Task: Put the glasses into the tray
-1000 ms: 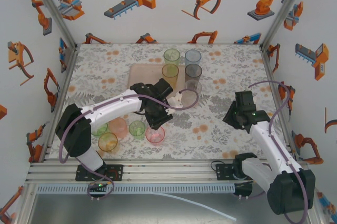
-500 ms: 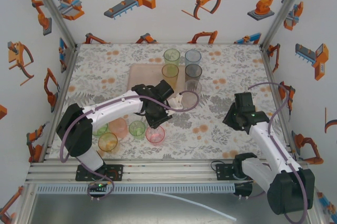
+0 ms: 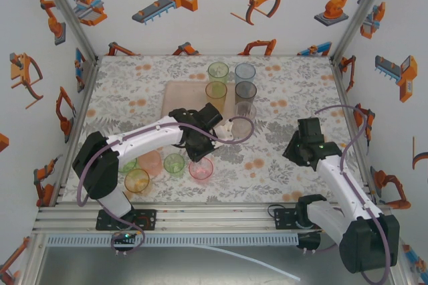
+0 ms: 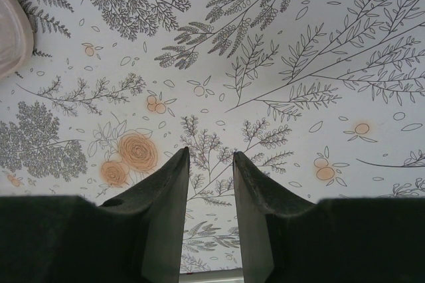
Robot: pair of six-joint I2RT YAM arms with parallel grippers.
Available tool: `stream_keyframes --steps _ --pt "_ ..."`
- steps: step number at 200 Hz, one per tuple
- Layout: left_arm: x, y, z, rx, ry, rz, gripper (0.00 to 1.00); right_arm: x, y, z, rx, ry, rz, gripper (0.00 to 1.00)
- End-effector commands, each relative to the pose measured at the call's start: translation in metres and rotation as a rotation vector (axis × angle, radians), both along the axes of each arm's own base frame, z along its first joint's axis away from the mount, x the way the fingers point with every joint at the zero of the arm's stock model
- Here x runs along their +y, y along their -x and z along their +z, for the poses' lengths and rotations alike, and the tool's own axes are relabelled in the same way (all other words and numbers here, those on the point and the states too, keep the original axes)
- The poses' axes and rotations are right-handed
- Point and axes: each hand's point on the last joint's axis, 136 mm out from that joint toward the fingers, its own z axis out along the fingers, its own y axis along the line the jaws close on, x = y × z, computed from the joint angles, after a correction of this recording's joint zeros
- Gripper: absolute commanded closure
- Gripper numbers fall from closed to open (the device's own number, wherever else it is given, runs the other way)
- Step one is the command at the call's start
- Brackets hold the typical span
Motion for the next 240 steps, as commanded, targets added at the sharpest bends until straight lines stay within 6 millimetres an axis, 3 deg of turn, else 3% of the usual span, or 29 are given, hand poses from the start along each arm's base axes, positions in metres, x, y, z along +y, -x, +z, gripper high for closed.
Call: stream_keyframes --steps 1,38,80,119,165,240 --pt "0.001 0.002 -0.001 0.008 -0.011 0.007 0.86 -0.004 0.001 -0.002 -0.005 -0.001 -0.029 0.66" --pt "-0.001 0.0 0.005 0.005 -0.006 0.017 0.88 -0.004 0.001 -0.001 -0.006 -0.003 -0.029 0.66" --pt "-0.005 -0.012 0.024 -0.023 0.019 0.052 0.88 -0.004 0.001 -0.003 -0.003 -0.002 -0.03 0.66" --pt "-0.005 -0.041 0.047 -0.043 0.062 0.125 0.88 -0.002 -0.001 -0.001 -0.007 -0.008 -0.029 0.66" --pt "-0.004 -0.083 0.06 -0.064 0.106 0.227 0.88 -0.002 -0.001 -0.002 -0.007 -0.009 -0.028 0.66" --pt "-0.028 -0.122 0.073 -0.16 0.158 0.237 0.87 -0.001 -0.005 0.002 -0.009 -0.008 -0.023 0.66"
